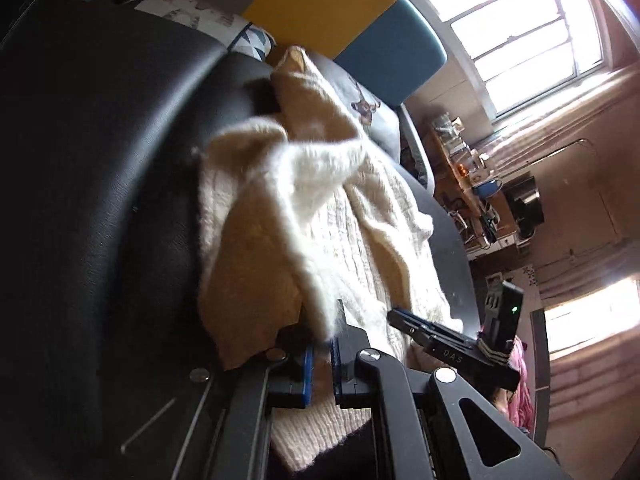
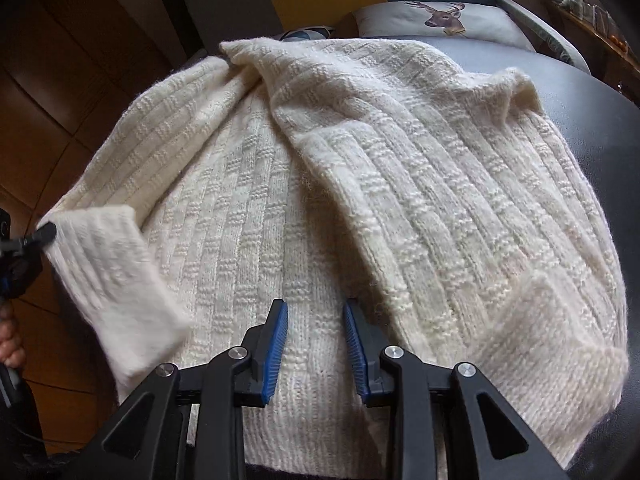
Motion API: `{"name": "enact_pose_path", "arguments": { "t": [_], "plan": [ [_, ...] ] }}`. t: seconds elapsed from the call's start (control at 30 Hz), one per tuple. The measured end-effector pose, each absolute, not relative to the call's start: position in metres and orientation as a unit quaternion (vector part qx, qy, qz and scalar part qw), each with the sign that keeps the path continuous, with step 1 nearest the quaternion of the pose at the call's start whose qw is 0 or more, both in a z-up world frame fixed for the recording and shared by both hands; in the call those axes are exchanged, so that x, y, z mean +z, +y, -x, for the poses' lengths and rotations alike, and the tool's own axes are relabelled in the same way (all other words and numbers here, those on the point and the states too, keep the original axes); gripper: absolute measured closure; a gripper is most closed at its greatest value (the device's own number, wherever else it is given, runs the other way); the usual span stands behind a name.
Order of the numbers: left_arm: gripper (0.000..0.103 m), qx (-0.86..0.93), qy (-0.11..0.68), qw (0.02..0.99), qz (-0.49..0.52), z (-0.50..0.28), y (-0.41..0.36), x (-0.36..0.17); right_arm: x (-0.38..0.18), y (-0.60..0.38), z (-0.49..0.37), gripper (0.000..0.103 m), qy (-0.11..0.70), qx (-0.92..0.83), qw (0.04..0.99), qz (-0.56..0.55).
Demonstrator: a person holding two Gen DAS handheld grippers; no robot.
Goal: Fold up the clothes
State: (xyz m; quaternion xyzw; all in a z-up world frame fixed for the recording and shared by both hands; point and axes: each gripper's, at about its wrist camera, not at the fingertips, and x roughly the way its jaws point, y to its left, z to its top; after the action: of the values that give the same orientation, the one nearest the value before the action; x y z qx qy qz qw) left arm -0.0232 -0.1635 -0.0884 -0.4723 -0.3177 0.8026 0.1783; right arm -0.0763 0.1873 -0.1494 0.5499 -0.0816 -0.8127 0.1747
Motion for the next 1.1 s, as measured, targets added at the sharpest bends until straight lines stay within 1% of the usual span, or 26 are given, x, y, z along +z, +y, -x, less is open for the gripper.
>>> {"name": "enact_pose_path", "arguments": {
  "t": [0.03, 0.13, 0.23, 0.3, 0.33, 0.37, 0.4, 0.47, 0.57, 0.63, 0.67, 0.73, 0.8, 0.87, 0.93, 0.97, 1.0, 1.07, 1.1],
  "plan": [
    [0.096, 0.807, -0.326, 0.174, 0.461, 0.021, -0.180, -0.082, -0.150, 0.187, 0.076, 0.074, -0.081, -0.811, 0.176, -0.553],
    [0.096, 0.829, -0.336, 0.106, 0.434, 0.018, -0.237, -0.069, -0.150, 0.184, 0.074, 0.074, -0.070, -0.810, 0.179, -0.554],
    [0.096, 0.832, -0.315, 0.048, 0.453, 0.020, -0.272, -0.070, -0.152, 0.180, 0.074, 0.074, -0.069, -0.814, 0.173, -0.551],
    [0.088, 0.827, -0.301, -0.009, 0.474, 0.016, -0.290, -0.079, -0.153, 0.177, 0.074, 0.073, -0.064, -0.817, 0.170, -0.547],
    [0.085, 0.820, -0.307, -0.012, 0.483, 0.012, -0.298, -0.086, -0.153, 0.176, 0.071, 0.073, -0.061, -0.819, 0.170, -0.545],
    [0.079, 0.813, -0.324, -0.012, 0.484, 0.004, -0.303, -0.093, -0.153, 0.175, 0.071, 0.073, -0.060, -0.820, 0.169, -0.544],
    [0.068, 0.805, -0.343, -0.011, 0.484, -0.004, -0.309, -0.099, -0.154, 0.174, 0.071, 0.073, -0.059, -0.821, 0.169, -0.543],
    [0.060, 0.796, -0.358, -0.023, 0.488, -0.019, -0.317, -0.112, -0.155, 0.174, 0.071, 0.073, -0.059, -0.822, 0.168, -0.541],
    [0.060, 0.799, -0.334, -0.063, 0.496, -0.047, -0.319, -0.118, -0.155, 0.173, 0.069, 0.071, -0.056, -0.825, 0.167, -0.538],
    [0.060, 0.804, -0.308, -0.091, 0.501, -0.065, -0.320, -0.122, -0.155, 0.169, 0.068, 0.065, -0.048, -0.827, 0.166, -0.535],
    [0.060, 0.807, -0.293, -0.096, 0.504, -0.069, -0.316, -0.122, -0.155, 0.166, 0.067, 0.063, -0.043, -0.828, 0.166, -0.534],
    [0.059, 0.810, -0.270, -0.094, 0.512, -0.077, -0.307, -0.125, -0.154, 0.161, 0.066, 0.056, -0.031, -0.830, 0.165, -0.532],
    [0.055, 0.814, -0.246, -0.096, 0.517, -0.080, -0.302, -0.129, -0.153, 0.154, 0.066, 0.055, -0.011, -0.830, 0.156, -0.536],
    [0.055, 0.825, -0.205, -0.114, 0.514, -0.081, -0.296, -0.129, -0.148, 0.149, 0.068, 0.053, -0.007, -0.824, 0.156, -0.544],
    [0.055, 0.834, -0.163, -0.130, 0.510, -0.083, -0.290, -0.128, -0.134, 0.144, 0.072, 0.056, -0.031, -0.831, 0.186, -0.523],
    [0.060, 0.838, -0.142, -0.139, 0.508, -0.083, -0.288, -0.128, -0.128, 0.133, 0.075, 0.056, -0.029, -0.833, 0.203, -0.514],
    [0.076, 0.842, -0.122, -0.147, 0.505, -0.084, -0.285, -0.128, -0.121, 0.123, 0.079, 0.056, -0.027, -0.835, 0.220, -0.504],
    [0.088, 0.848, -0.091, -0.165, 0.496, -0.086, -0.283, -0.126, -0.108, 0.101, 0.086, 0.056, -0.023, -0.837, 0.253, -0.485],
    [0.090, 0.851, -0.084, -0.175, 0.488, -0.087, -0.285, -0.123, -0.105, 0.085, 0.091, 0.056, -0.012, -0.834, 0.270, -0.481]
  ]
}}
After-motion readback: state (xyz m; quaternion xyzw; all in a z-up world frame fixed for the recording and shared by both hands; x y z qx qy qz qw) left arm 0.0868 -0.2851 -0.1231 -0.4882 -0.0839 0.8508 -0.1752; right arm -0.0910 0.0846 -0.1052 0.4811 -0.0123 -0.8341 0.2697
